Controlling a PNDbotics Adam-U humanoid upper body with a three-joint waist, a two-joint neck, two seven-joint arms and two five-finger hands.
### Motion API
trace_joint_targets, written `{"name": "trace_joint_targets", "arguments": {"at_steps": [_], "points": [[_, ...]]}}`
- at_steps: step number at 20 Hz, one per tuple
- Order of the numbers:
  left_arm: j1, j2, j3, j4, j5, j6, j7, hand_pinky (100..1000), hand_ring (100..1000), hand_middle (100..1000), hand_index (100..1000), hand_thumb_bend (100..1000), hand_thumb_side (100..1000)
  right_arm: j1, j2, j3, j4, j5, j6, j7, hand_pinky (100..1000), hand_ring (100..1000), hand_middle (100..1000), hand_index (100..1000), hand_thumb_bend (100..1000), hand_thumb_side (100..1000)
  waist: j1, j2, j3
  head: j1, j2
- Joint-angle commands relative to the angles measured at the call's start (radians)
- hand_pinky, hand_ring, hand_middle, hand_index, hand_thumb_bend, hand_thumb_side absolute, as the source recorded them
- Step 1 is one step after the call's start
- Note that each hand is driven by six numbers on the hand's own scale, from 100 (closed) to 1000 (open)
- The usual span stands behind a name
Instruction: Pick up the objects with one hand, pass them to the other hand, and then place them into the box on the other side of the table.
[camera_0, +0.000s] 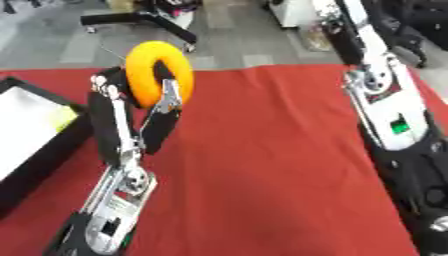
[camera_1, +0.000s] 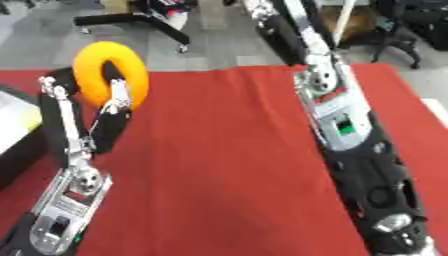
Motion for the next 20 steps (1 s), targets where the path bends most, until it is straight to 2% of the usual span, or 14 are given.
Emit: {"name": "trace_joint_targets", "arguments": {"at_steps": [1, 3, 4, 5, 7, 9, 12, 16, 18, 19, 20], "points": [[0.007, 0.136, 0.037, -0.067, -0.009, 0.041, -0.040, 280, 194, 169, 356, 100, 372, 0.020, -0.069, -0.058, -0.002, 0.019, 0.017, -0.037, 706, 546, 603, 724, 100, 1000, 0.009, -0.028, -0.002, 0.078, -0.015], [0.032, 0.247, 0.064, -0.082, -0.026, 0.082, -0.094, 326, 215, 189, 379, 100, 280, 0.068, -0.100, -0.086, 0.023, 0.028, 0.031, -0.054, 699, 520, 594, 715, 100, 1000, 0.024, -0.033, -0.007, 0.175, -0.017], [0.042, 0.294, 0.078, -0.088, -0.035, 0.102, -0.128, 328, 216, 190, 380, 100, 273, 0.088, -0.110, -0.097, 0.035, 0.032, 0.034, -0.059, 698, 518, 593, 714, 100, 1000, 0.029, -0.036, -0.009, 0.214, -0.017], [0.054, 0.346, 0.090, -0.086, -0.048, 0.122, -0.174, 369, 236, 212, 405, 100, 217, 0.114, -0.119, -0.108, 0.051, 0.034, 0.038, -0.064, 694, 505, 582, 708, 100, 1000, 0.035, -0.039, -0.012, 0.255, -0.013], [0.068, 0.431, 0.116, -0.068, -0.087, 0.152, -0.288, 413, 260, 234, 429, 100, 172, 0.162, -0.132, -0.121, 0.078, 0.026, 0.032, -0.058, 703, 506, 586, 712, 100, 1000, 0.044, -0.044, -0.016, 0.305, -0.002], [0.069, 0.505, 0.145, -0.019, -0.146, 0.170, -0.429, 445, 285, 273, 451, 203, 145, 0.210, -0.143, -0.134, 0.110, 0.014, 0.017, -0.035, 704, 502, 585, 712, 100, 1000, 0.051, -0.050, -0.022, 0.336, 0.012], [0.054, 0.577, 0.183, 0.084, -0.258, 0.166, -0.616, 471, 326, 312, 467, 281, 146, 0.262, -0.151, -0.158, 0.152, 0.009, 0.000, -0.012, 703, 500, 583, 712, 100, 1000, 0.056, -0.060, -0.032, 0.352, 0.032], [0.026, 0.612, 0.211, 0.236, -0.402, 0.136, -0.783, 514, 371, 355, 480, 370, 177, 0.297, -0.152, -0.178, 0.181, 0.006, -0.009, -0.010, 702, 498, 582, 711, 100, 1000, 0.057, -0.067, -0.043, 0.337, 0.049], [0.006, 0.605, 0.221, 0.333, -0.466, 0.127, -0.854, 546, 398, 385, 519, 403, 238, 0.305, -0.151, -0.184, 0.189, 0.003, -0.011, -0.011, 702, 497, 581, 710, 100, 1000, 0.057, -0.069, -0.047, 0.327, 0.052], [-0.003, 0.598, 0.224, 0.374, -0.491, 0.122, -0.885, 632, 477, 479, 624, 508, 367, 0.308, -0.151, -0.185, 0.191, 0.002, -0.013, -0.011, 702, 497, 581, 711, 100, 1000, 0.056, -0.069, -0.049, 0.322, 0.053], [-0.011, 0.590, 0.224, 0.414, -0.514, 0.115, -0.919, 663, 509, 520, 666, 564, 427, 0.310, -0.149, -0.185, 0.193, 0.000, -0.014, -0.010, 703, 497, 581, 711, 100, 1000, 0.055, -0.069, -0.051, 0.318, 0.053]]}}
